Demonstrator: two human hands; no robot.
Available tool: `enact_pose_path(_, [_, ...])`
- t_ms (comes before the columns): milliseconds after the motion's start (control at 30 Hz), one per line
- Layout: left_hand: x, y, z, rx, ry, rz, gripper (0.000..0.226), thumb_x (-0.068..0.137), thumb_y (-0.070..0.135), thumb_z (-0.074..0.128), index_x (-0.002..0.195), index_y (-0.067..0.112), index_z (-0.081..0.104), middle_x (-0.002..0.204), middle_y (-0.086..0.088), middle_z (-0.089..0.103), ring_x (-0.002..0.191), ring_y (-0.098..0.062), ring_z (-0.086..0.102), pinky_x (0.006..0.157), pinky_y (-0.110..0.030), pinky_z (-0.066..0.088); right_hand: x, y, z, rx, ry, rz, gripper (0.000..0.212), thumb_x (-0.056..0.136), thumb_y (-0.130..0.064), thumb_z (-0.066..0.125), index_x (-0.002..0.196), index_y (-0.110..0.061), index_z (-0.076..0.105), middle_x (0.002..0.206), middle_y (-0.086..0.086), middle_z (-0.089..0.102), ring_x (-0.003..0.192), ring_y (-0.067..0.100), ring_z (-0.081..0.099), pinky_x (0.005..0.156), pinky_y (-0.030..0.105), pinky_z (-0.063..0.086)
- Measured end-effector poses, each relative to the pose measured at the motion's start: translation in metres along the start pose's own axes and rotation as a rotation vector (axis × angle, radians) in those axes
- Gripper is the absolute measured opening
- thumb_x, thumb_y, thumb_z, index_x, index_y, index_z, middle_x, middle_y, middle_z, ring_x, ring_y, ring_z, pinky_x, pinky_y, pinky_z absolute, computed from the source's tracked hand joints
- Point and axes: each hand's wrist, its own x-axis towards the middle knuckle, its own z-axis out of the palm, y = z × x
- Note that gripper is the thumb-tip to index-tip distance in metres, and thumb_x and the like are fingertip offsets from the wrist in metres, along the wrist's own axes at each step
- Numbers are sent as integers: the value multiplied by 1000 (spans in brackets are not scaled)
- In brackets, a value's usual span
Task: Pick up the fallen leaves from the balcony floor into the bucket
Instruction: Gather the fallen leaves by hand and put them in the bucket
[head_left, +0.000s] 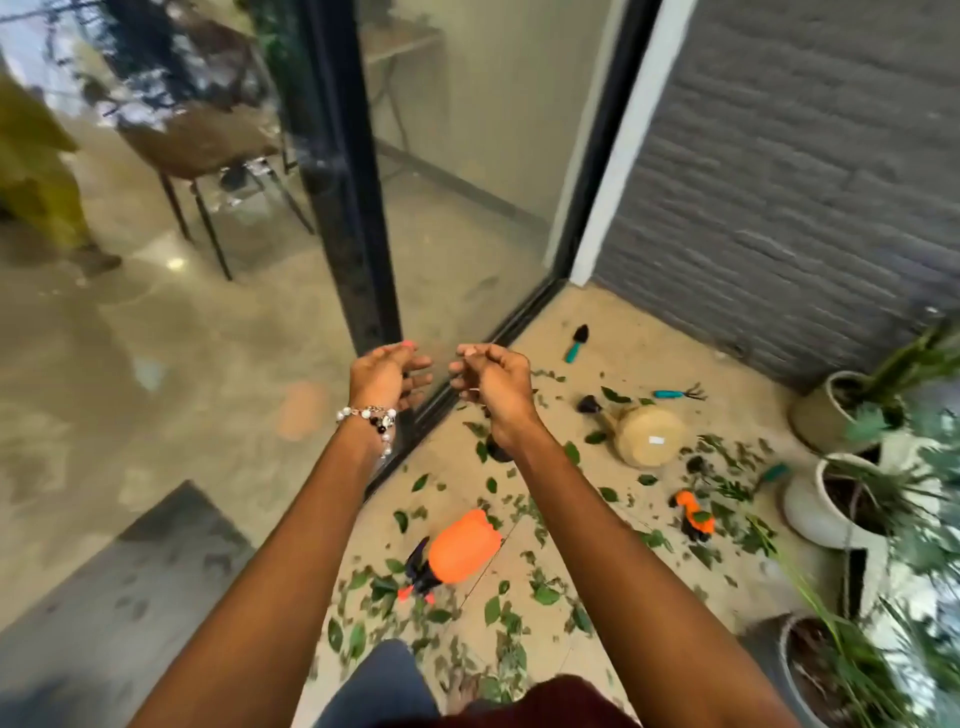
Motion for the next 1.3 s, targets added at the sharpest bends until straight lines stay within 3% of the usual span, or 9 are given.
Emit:
enact_pose_path(100, [14, 0, 62, 40, -111, -5, 11, 97, 18, 53, 102, 16, 63, 80, -2, 71, 60, -13, 65, 48, -20, 47, 21, -21, -53, 25, 135, -24, 16, 99, -9, 49, 99, -5, 65, 68, 4, 64, 49, 7, 56, 45, 16, 40])
enact_pose_path(267, [50, -5, 149, 94, -229, -60, 9, 97, 17, 55, 91, 16, 61, 58, 4, 70, 45, -8, 64, 42, -18, 45, 64, -44, -128, 95, 308, -49, 19, 99, -8, 49, 91, -9, 66, 69, 4, 66, 50, 11, 57, 45, 17, 41])
enact_pose_path(400, [92, -15, 225, 156, -293, -96, 10, 97, 19, 54, 90, 19, 62, 57, 6, 69, 44, -6, 62, 48, -19, 44, 119, -57, -186, 146, 429, -48, 17, 99, -6, 47, 96, -4, 64, 69, 7, 63, 47, 10, 53, 42, 17, 39])
enact_pose_path(633, [191, -8, 362, 251, -365, -182, 13, 98, 17, 52, 88, 18, 61, 55, 6, 68, 42, -5, 61, 40, -14, 40, 251, -95, -282, 151, 558, 12, 20, 98, -5, 46, 92, -8, 65, 70, 5, 65, 53, 13, 55, 47, 20, 40])
enact_pose_path(833, [277, 22, 469, 380, -415, -168, 16, 98, 20, 51, 86, 21, 61, 52, 10, 67, 42, -3, 61, 53, -21, 39, 351, -138, -348, 204, 662, 22, 22, 100, -6, 44, 96, -8, 65, 73, 6, 66, 57, 14, 57, 51, 21, 43])
enact_pose_path(1033, [355, 42, 580, 379, -536, -225, 18, 99, 16, 48, 84, 19, 58, 56, 5, 68, 39, -5, 60, 36, -12, 39, 446, -174, -414, 292, 744, 22, 24, 98, -3, 44, 88, -8, 65, 71, 7, 65, 55, 16, 55, 52, 24, 42])
enact_pose_path(1300, [459, 29, 746, 613, -615, -230, 14, 96, 19, 55, 85, 20, 62, 57, 9, 68, 44, -6, 61, 54, -21, 39, 589, -198, -525, 413, 894, 123, 19, 98, -6, 46, 97, -6, 64, 76, 8, 65, 57, 16, 57, 54, 24, 44])
